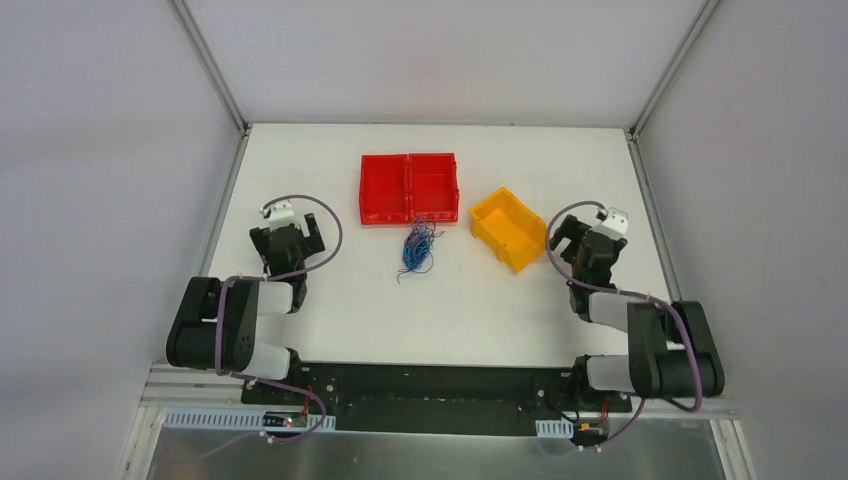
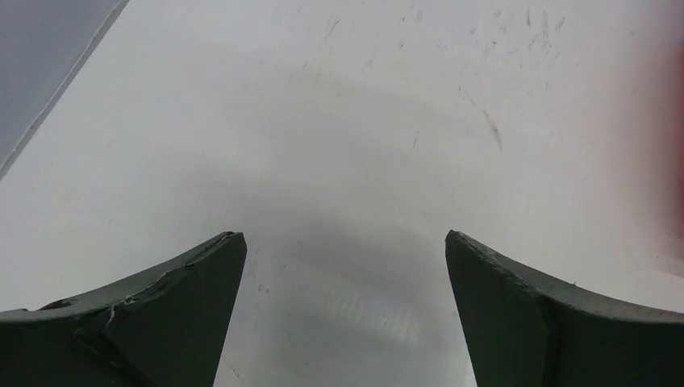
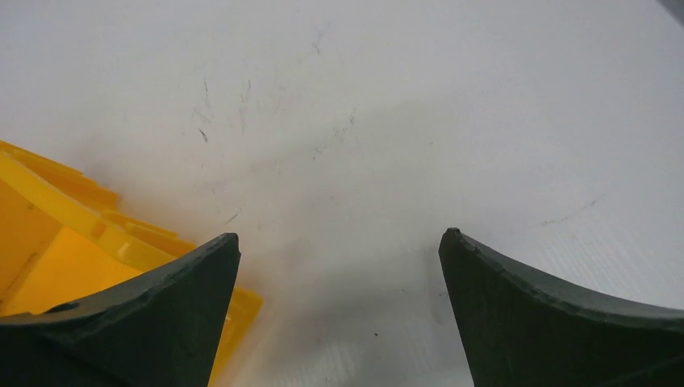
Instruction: Untangle the cables
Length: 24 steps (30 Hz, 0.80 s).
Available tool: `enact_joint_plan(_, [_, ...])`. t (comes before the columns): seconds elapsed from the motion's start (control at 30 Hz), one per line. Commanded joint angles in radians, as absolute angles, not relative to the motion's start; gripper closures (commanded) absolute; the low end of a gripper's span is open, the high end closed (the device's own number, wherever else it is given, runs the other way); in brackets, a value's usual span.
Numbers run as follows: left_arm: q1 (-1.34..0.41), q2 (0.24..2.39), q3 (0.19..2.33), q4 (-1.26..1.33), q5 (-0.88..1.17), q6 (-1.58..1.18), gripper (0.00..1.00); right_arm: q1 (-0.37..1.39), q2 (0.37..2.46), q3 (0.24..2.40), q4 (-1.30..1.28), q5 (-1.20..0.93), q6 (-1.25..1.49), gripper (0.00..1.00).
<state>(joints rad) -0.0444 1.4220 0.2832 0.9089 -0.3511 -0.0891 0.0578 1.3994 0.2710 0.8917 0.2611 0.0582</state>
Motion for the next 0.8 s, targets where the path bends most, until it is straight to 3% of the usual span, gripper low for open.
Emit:
enact_joint_plan(0.0, [-0.043, 1.417, 0.277, 0.958, -0.361, -0.080, 0.00, 0.065, 1.158, 0.401, 0.600, 0.384, 0.107, 0.01])
enact_joint_plan(0.13, [-0.047, 1.382, 0.272, 0.946, -0.338, -0.061, 0.00, 0.064, 0.981, 0.533, 0.272, 0.438, 0.203, 0.01])
enact_joint_plan(0.3, [-0.072, 1.205, 0.416, 0.510, -0.315, -0.107, 0.00, 0.063, 0.892, 0.609, -0.046, 0.385, 0.438, 0.01])
enact_joint_plan(0.37, [-0.073, 1.147, 0.463, 0.361, -0.346, -0.201, 0.00, 0.057, 0.854, 0.585, -0.090, 0.437, 0.554, 0.01])
enact_joint_plan(0.47, [-0.073, 1.050, 0.451, 0.286, -0.363, -0.299, 0.00, 0.052, 0.820, 0.590, -0.098, 0.296, 0.506, 0.06])
enact_joint_plan(0.6, [-0.071, 0.885, 0.396, 0.111, -0.504, -0.607, 0.00, 0.052, 0.830, 0.657, -0.208, 0.217, 0.508, 0.06])
enact_joint_plan(0.77, [-0.071, 0.649, 0.240, 0.225, -0.346, -0.748, 0.00, 0.069, 0.838, 0.675, -0.221, 0.039, 0.474, 0.00])
